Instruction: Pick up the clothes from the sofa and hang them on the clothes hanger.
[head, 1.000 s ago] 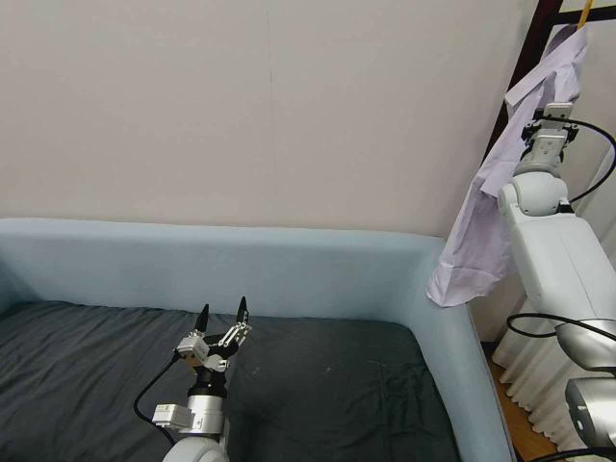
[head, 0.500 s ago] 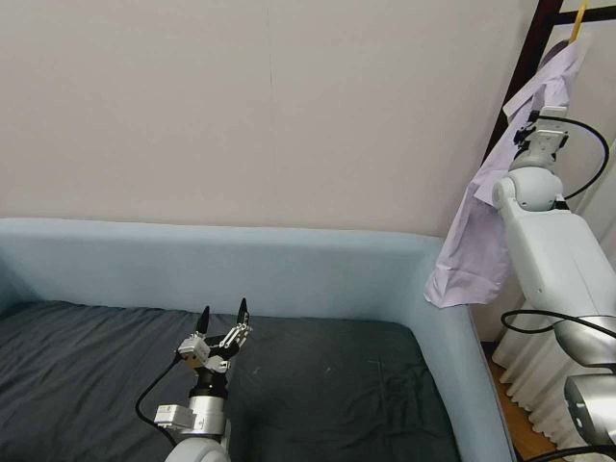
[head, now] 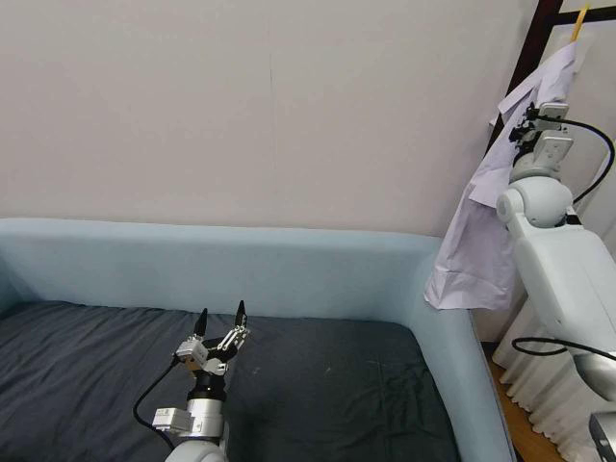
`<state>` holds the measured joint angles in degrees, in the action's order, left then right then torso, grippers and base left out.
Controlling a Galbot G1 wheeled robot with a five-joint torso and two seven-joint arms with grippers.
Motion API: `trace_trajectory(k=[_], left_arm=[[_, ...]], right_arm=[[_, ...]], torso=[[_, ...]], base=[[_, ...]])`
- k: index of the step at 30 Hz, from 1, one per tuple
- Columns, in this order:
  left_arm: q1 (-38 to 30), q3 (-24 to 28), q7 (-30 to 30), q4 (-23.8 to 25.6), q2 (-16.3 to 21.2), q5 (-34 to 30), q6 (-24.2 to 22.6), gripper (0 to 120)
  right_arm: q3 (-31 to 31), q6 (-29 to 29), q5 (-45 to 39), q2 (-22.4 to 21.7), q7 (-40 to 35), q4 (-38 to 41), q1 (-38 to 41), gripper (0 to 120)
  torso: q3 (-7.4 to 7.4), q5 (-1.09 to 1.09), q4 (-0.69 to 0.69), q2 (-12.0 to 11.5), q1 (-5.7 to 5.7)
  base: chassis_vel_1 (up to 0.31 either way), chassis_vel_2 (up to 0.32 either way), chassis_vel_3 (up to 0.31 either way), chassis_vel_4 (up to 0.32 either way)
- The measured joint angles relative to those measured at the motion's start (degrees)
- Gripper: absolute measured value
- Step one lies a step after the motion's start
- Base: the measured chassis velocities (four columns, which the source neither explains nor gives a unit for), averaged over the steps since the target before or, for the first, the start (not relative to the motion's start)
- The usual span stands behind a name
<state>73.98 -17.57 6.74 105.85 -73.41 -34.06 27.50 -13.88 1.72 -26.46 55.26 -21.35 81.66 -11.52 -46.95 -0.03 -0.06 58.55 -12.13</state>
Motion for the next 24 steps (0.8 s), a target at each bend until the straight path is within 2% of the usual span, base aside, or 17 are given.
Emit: trace_trajectory(k=[4,5,8,11,13,14,15,18,19,22,24], left_arm=[[0.38,-0.20,-0.09,0.07,-0.20,0.00,0.37,100],[0.38,-0.20,-0.09,0.07,-0.20,0.00,0.37,100],[1.42,-1.52,-0.16,2.68,-1.16,-0.28,-0.21,100],[2.86,-2.74,-0.55,5.24,-2.22,0.21,-0.69,100],[4.52,-4.17,-1.41,7.71,-3.58,2.06,-0.85,100],[4.52,-4.17,-1.41,7.71,-3.58,2.06,-0.85,100],[5.47,-4.77,-2.18,9.08,-4.26,3.27,-1.49,100],[8.19,-5.64,-3.14,12.45,-5.55,7.61,-4.63,100],[8.19,-5.64,-3.14,12.45,-5.55,7.61,-4.63,100],[10.81,-6.50,-2.59,14.89,-6.46,14.06,-7.57,100],[11.38,-6.58,-2.18,15.35,-6.53,15.81,-7.91,100]], right_arm=[[-2.18,-6.74,-3.82,-3.01,6.05,7.96,-7.53,59],[-2.18,-6.74,-3.82,-3.01,6.05,7.96,-7.53,59],[-5.22,-14.09,-9.23,-5.02,17.69,14.18,-17.71,75],[-6.66,-16.13,-12.68,-4.88,22.82,17.24,-22.58,84],[-8.92,-16.33,-15.11,-3.88,25.07,21.61,-28.57,93],[-8.92,-16.33,-15.11,-3.88,25.07,21.61,-28.57,93],[-11.13,-15.65,-15.61,-3.02,25.49,24.74,-33.45,97],[-17.25,-13.27,-13.85,0.07,27.32,30.61,-46.13,100],[-17.25,-13.27,-13.85,0.07,27.32,30.61,-46.13,100],[-24.86,-8.60,-5.65,4.08,27.82,35.17,-58.21,100],[-26.44,-7.08,-3.85,5.11,27.43,36.37,-61.06,100]], torso=[[0.00,-0.02,-0.01,0.00,0.00],[0.00,-0.02,-0.01,0.00,0.00],[0.00,0.01,-0.03,0.00,0.00],[0.00,0.00,-0.02,0.00,0.00],[0.00,0.00,0.04,0.00,0.00],[0.00,0.00,0.04,0.00,0.00],[0.01,-0.02,0.05,0.00,0.00],[0.01,0.02,-0.04,0.00,0.01],[0.01,0.02,-0.04,0.00,0.01],[0.01,0.00,0.00,0.00,0.00],[0.01,0.02,-0.01,0.00,0.01]], base=[[0.000,0.000,0.000,0.000],[0.000,0.000,0.000,0.000],[0.000,0.000,0.000,0.000],[0.000,0.000,0.000,0.000],[0.000,0.000,0.000,0.000],[0.000,0.000,0.000,0.000],[0.000,0.000,0.000,0.000],[0.000,0.000,0.000,0.000],[0.000,0.000,0.000,0.000],[0.000,0.000,0.000,0.000],[0.000,0.000,0.000,0.000]])
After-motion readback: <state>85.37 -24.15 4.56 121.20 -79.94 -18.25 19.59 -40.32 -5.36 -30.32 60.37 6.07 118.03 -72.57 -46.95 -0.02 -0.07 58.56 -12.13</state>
